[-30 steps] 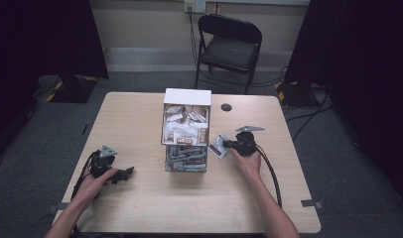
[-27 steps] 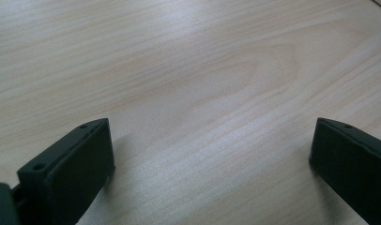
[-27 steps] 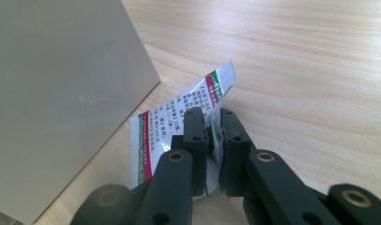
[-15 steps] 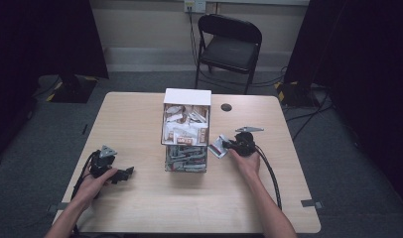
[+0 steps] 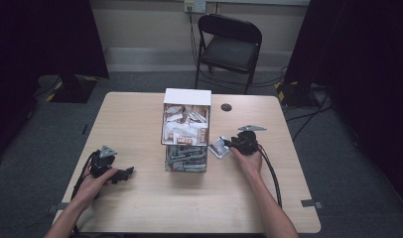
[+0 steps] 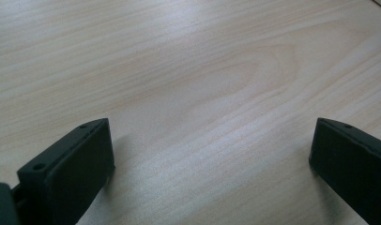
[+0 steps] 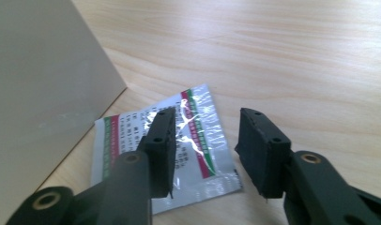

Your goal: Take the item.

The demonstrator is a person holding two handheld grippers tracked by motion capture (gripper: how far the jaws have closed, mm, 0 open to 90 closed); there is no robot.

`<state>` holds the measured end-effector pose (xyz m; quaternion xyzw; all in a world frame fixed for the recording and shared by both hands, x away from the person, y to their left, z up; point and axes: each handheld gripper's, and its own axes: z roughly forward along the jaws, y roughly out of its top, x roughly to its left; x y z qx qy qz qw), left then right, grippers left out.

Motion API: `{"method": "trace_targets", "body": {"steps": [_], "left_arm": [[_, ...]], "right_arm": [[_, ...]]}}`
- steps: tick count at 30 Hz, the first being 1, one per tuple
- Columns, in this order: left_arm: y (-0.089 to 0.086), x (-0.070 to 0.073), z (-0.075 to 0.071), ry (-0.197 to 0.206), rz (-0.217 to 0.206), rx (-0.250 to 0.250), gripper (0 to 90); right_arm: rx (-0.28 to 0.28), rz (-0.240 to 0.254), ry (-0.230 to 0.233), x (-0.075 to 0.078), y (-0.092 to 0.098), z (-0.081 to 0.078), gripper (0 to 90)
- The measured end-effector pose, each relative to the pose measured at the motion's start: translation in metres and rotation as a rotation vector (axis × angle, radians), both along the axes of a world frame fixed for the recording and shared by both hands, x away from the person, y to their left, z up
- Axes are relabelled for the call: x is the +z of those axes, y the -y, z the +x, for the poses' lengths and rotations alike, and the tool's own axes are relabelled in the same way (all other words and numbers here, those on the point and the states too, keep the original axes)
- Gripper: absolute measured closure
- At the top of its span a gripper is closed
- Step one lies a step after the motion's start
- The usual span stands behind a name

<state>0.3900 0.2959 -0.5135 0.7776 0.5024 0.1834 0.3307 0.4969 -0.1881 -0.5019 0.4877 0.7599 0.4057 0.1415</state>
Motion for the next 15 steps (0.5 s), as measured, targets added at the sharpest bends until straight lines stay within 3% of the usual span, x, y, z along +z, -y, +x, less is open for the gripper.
{"method": "trace_targets", "body": {"steps": [15], "left_arm": [[0.0,0.0,0.0,0.001,0.001,0.0,0.0]], "right_arm": [[-0.007,0.037,-0.012,0.017,0.014,-0.007,33.5]]}}
